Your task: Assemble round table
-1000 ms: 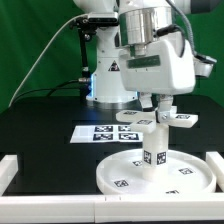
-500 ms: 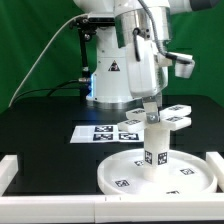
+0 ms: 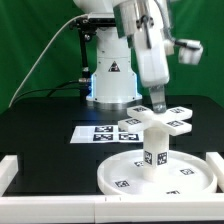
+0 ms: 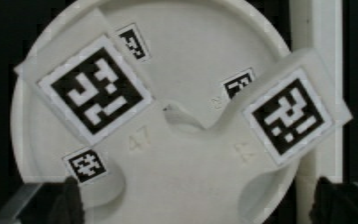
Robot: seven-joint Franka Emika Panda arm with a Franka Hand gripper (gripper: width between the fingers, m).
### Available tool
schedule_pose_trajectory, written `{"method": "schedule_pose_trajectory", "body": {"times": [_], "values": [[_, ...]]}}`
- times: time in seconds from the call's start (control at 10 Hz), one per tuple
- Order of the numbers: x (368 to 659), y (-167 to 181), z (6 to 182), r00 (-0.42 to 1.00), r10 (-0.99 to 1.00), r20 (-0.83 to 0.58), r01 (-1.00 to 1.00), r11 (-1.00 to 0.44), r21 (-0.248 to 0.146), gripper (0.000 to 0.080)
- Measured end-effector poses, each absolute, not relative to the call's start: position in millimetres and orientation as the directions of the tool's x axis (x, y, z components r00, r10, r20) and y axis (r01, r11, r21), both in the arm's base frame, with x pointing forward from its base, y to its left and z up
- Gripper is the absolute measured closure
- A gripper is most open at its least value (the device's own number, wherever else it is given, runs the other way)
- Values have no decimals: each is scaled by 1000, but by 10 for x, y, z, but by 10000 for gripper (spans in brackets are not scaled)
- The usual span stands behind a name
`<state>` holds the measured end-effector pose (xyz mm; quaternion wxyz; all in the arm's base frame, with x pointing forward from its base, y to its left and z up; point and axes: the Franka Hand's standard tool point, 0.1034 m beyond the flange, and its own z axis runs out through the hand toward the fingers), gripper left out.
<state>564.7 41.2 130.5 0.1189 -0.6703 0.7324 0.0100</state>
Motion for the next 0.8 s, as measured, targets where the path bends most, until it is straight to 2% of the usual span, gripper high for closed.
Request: {"method": "schedule_pose_trajectory", "body": {"times": [0.1, 0.2, 0.5, 0.6, 0.7, 0.8], "values": [[5701, 388, 1406, 32, -984, -176, -983, 1, -182, 151], [5740, 396, 1437, 217, -966, -141, -959, -184, -215, 151], [5732, 441, 1418, 455, -886, -91, -874, -425, -237, 150], [5731, 441, 1417, 506, -859, -77, -846, -476, -242, 150], [5717, 434, 1400, 599, -798, -59, -786, -573, -230, 150], [5721, 408, 1366, 768, -639, -43, -635, -750, -185, 150]]}}
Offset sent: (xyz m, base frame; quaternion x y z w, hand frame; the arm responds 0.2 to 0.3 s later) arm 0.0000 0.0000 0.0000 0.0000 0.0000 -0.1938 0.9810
